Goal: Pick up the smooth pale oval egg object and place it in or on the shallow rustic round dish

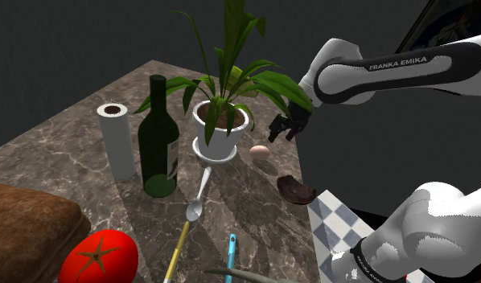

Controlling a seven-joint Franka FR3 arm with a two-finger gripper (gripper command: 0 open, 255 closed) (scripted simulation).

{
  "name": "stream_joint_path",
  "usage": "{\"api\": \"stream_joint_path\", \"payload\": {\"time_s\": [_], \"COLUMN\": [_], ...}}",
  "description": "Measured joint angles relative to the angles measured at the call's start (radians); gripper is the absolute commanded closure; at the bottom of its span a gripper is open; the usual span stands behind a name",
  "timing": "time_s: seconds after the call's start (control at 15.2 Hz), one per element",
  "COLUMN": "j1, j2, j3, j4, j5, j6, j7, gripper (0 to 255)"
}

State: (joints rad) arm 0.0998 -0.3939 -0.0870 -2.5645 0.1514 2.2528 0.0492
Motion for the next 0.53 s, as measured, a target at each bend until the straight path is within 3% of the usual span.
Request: {"api": "stream_joint_path", "payload": {"time_s": [0.26, 0.53], "j1": [0.04, 0.051], "j2": [0.137, 0.191], "j3": [-0.003, -0.005], "j4": [0.022, 0.012], "j5": [0.07, 0.097], "j6": [0.116, 0.18], "j7": [-0.041, -0.064], "gripper": [0, 0]}}
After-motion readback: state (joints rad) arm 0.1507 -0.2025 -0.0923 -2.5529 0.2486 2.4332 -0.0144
